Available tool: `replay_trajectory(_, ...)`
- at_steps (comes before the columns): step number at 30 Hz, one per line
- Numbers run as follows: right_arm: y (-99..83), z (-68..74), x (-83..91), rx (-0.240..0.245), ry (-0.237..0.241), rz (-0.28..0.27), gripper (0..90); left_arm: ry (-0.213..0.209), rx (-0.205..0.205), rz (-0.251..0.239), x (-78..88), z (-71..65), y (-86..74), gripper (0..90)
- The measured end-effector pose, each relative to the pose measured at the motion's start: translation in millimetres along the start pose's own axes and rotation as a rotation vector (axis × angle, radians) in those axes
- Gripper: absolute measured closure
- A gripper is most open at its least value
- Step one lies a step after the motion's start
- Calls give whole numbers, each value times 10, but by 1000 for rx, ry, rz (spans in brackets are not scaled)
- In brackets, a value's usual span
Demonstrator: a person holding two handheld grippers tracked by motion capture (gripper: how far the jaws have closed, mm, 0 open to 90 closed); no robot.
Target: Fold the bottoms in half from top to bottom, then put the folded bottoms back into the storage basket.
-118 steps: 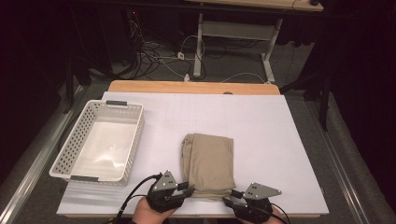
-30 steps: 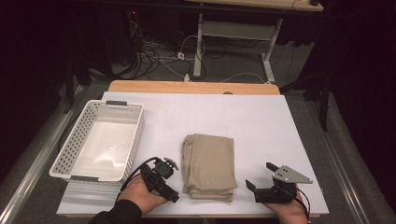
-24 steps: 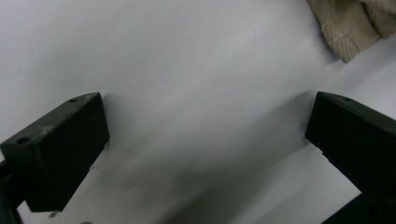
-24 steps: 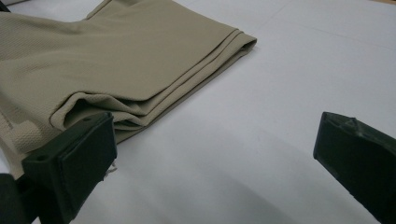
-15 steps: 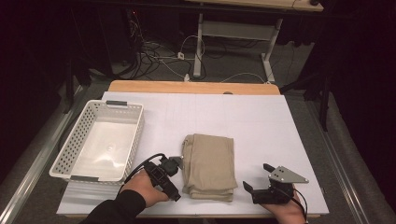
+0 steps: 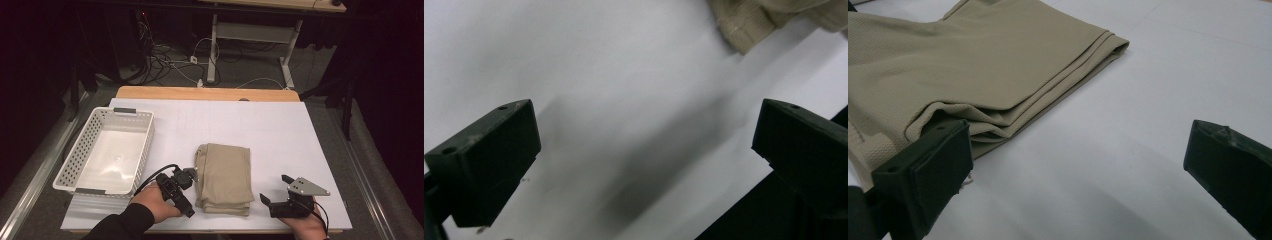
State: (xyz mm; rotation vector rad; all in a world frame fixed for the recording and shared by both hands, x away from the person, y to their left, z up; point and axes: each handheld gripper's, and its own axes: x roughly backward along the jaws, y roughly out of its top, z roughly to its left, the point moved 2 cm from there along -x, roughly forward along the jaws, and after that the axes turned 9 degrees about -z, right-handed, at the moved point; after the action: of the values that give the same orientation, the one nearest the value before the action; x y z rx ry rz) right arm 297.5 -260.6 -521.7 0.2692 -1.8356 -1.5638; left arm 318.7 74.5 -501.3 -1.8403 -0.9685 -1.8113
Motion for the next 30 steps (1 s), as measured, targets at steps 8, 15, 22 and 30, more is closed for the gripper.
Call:
replay_trajectory(8, 22, 13, -20, 5, 7, -6, 1, -16, -23, -34, 77, -96, 64, 0)
replay_trajectory(15, 74, 40, -64, 1, 11, -15, 1, -40, -45, -43, 138, -176, 130, 0)
replay_trajectory(22, 89, 85, -123, 18, 25, -8, 1, -79, -62, -37, 75, -299, 191, 7)
replay_trajectory(30, 122, 85, -134, 31, 29, -19, 1, -112, -53, -41, -72, -370, 317, 125)
